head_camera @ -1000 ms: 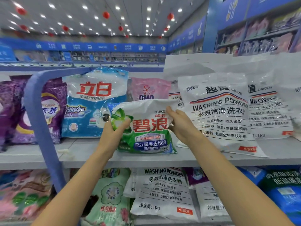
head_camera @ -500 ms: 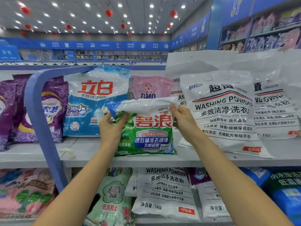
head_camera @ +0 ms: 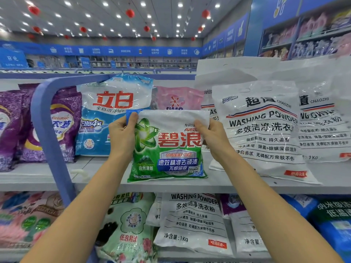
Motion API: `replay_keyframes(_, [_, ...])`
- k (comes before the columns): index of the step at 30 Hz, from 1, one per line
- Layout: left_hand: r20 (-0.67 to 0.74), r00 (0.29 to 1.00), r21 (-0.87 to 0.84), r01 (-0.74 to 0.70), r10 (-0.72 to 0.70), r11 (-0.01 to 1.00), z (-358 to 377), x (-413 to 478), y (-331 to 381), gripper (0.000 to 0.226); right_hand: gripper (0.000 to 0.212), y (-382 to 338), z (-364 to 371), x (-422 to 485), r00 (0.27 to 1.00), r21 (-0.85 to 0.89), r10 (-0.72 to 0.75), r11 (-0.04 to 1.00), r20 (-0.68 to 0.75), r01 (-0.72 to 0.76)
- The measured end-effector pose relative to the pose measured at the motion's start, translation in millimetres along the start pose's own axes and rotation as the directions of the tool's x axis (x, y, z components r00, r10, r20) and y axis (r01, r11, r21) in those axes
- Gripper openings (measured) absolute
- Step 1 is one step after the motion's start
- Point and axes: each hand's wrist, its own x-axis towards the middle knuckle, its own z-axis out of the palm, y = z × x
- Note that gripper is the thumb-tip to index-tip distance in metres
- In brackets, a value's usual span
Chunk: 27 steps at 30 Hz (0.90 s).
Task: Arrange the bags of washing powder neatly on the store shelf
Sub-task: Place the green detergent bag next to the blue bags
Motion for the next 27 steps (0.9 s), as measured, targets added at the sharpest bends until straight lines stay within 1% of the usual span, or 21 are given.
replay_keyframes(3, [-0.01, 0.999, -0.049, 0.042, -0.042, 0.998, 0, 2, 1, 0.03, 0.01, -5, -1, 1, 1.0, -0.001, -0.009, 1.0, 0.023, 0.009])
replay_keyframes(5, [0.034, 0.992, -0.123, 0.126, -0.123, 0.984, -2, 0, 2, 0.03, 0.009, -1, -1, -1, 1.0, 0.034, 0.011, 0.999, -0.002, -0.011])
replay_keyframes(6, [0.084, 0.98, -0.126, 0.19, -0.18, 0.974, -6, 0, -3, 0.033, 0.008, 1, -1, -2, 0.999, 0.066, 0.027, 0.997, -0.023, -0.026])
replay_keyframes(7, [0.156, 0.961, -0.111, 0.246, -0.228, 0.963, -10, -4, -7, 0.041, 0.008, 4, 0, -3, 0.998, 0.1, 0.044, 0.994, -0.043, -0.039])
replay_keyframes(9, [0.349, 0.888, 0.014, 0.314, -0.299, 0.949, -23, -17, -25, 0.073, 0.009, 6, 3, -4, 0.995, 0.141, 0.059, 0.989, -0.081, -0.047])
replay_keyframes(10, [0.421, 0.844, 0.11, 0.317, -0.333, 0.942, -31, -22, -33, 0.081, 0.009, 7, 5, -3, 0.994, 0.145, 0.062, 0.988, -0.094, -0.048])
replay_keyframes(11, [0.46, 0.816, 0.21, 0.282, -0.349, 0.936, -37, -25, -39, 0.081, 0.01, 7, 6, -2, 0.993, 0.142, 0.066, 0.988, -0.1, -0.052])
replay_keyframes(13, [0.525, 0.774, 0.384, 0.155, -0.354, 0.91, -43, -23, -42, 0.08, 0.011, 6, 7, 0, 0.992, 0.115, 0.087, 0.99, -0.089, -0.077])
replay_keyframes(15, [0.567, 0.752, 0.42, 0.089, -0.338, 0.903, -45, -22, -38, 0.09, 0.013, 3, 5, 4, 0.992, 0.073, 0.103, 0.993, -0.071, -0.098])
replay_keyframes(16, [0.559, 0.759, 0.439, 0.07, -0.334, 0.896, -46, -21, -39, 0.093, 0.014, 1, 4, 6, 0.993, 0.051, 0.099, 0.994, -0.071, -0.095])
replay_keyframes(17, [0.548, 0.772, 0.446, 0.056, -0.322, 0.893, -46, -22, -38, 0.09, 0.014, 0, 4, 7, 0.993, 0.034, 0.09, 0.996, -0.079, -0.087])
replay_keyframes(20, [0.495, 0.813, 0.475, 0.041, -0.305, 0.879, -43, -26, -38, 0.057, 0.016, 3, 6, 8, 0.987, 0.047, 0.092, 0.995, -0.13, -0.087])
replay_keyframes(22, [0.494, 0.816, 0.469, 0.041, -0.3, 0.882, -43, -27, -38, 0.051, 0.016, 5, 8, 6, 0.981, 0.08, 0.119, 0.991, -0.152, -0.108])
replay_keyframes(24, [0.504, 0.81, 0.45, 0.05, -0.3, 0.892, -44, -26, -39, 0.05, 0.015, 3, 10, 4, 0.979, 0.084, 0.117, 0.991, -0.169, -0.104])
replay_keyframes(27, [0.51, 0.807, 0.426, 0.063, -0.297, 0.903, -44, -27, -40, 0.043, 0.007, 0, 5, 0, 0.972, 0.134, 0.132, 0.985, -0.194, -0.107])
